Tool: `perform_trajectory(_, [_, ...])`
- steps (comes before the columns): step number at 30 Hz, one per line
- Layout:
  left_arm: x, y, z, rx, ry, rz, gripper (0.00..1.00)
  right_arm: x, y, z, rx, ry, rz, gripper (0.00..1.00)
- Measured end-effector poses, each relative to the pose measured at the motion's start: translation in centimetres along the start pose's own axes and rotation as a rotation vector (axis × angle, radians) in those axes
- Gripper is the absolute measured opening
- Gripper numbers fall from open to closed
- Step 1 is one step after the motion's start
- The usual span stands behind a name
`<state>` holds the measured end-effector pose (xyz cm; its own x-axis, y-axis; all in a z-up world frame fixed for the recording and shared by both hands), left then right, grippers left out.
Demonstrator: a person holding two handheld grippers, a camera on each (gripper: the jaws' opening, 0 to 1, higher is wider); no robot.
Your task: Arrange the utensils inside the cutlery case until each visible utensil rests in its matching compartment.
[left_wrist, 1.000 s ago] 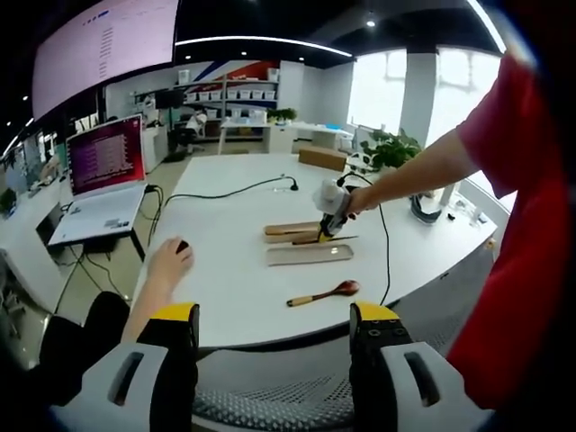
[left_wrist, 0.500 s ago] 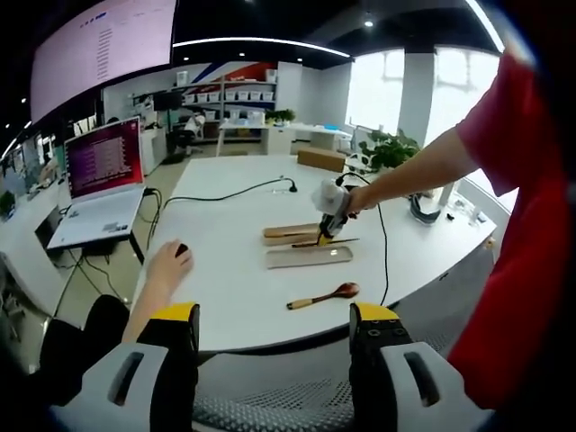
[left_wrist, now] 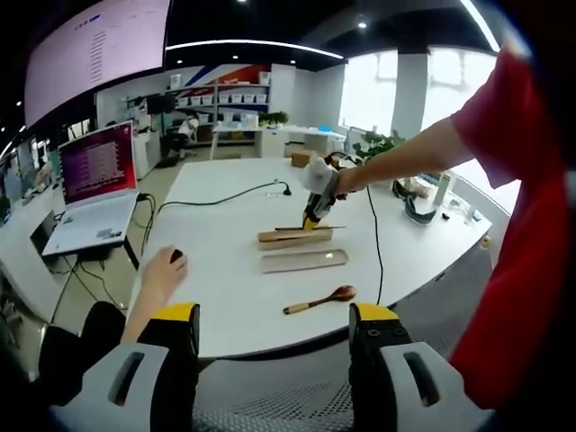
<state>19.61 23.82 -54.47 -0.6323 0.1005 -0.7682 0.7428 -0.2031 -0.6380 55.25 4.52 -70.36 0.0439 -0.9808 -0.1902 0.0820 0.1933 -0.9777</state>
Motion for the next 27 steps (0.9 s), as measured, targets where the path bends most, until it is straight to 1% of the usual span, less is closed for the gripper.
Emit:
perform_trajectory(2, [0.1,0.0,-0.2,-0.004,-0.006,0.001,0.69,-0.5,-0.4,0.3,-0.010,0.008,0.009,0.00])
perform_trajectory(4, [0.1,0.0,-0.2,-0.007,-0.009,0.002,0.69,-1.0,-0.8,0.8,-0.006,0.013,0.017,0.00])
perform_trajectory(7, [0.2,-0.1,-0.3,-0.012,-0.013,0.001,0.69,-1.8,-1.2,1.4,-0.012,0.039,0.042,0.00])
perform_trajectory(10, [0.4,-0.1,-0.3,-0.015,-0.019,0.000,0.69,-2.8,-1.4,2.0,0.005,0.021,0.061,0.00])
perform_trajectory(14, [0.6,-0.1,-0.2,-0.021,-0.024,-0.007,0.69,-3.4,-1.0,2.4,0.014,0.001,0.078,0.00])
perform_trajectory(15, [0.7,-0.2,-0.3,-0.024,-0.023,-0.008,0.69,-3.4,-0.7,2.4,0.004,0.022,0.079,0.00])
perform_trajectory(18, [0.7,-0.3,-0.4,-0.031,-0.031,-0.005,0.69,-3.6,-0.3,2.1,-0.003,0.021,0.097,0.00])
perform_trajectory(20, [0.6,-0.6,-0.8,-0.036,-0.064,0.021,0.69,-3.7,0.2,1.8,0.000,0.011,0.096,0.00])
perform_trajectory(23, [0.4,-1.0,-1.1,-0.076,-0.058,0.037,0.67,-3.6,0.8,1.6,0.003,0.004,0.097,0.00])
perform_trajectory(24, [0.2,-1.2,-1.1,-0.086,-0.049,0.049,0.67,-3.5,1.3,1.5,0.003,0.020,0.094,0.00])
perform_trajectory(27, [0.1,-1.3,-1.0,-0.066,-0.069,0.051,0.70,-3.2,2.2,1.7,0.011,0.033,0.088,0.01])
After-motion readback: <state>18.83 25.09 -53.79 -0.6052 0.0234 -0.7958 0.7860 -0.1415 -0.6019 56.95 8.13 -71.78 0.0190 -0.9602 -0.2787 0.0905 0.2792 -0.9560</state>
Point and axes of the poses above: the point that each gripper's makers call its tool centre point, and the gripper's own axes: y roughly forward along the fingers, z roughly to its right, x roughly out of its underside, the point moved 5 cm from there along -y, roughly backward along the fingers, and after that the axes turned 7 degrees about -z, right-handed, at the moved point
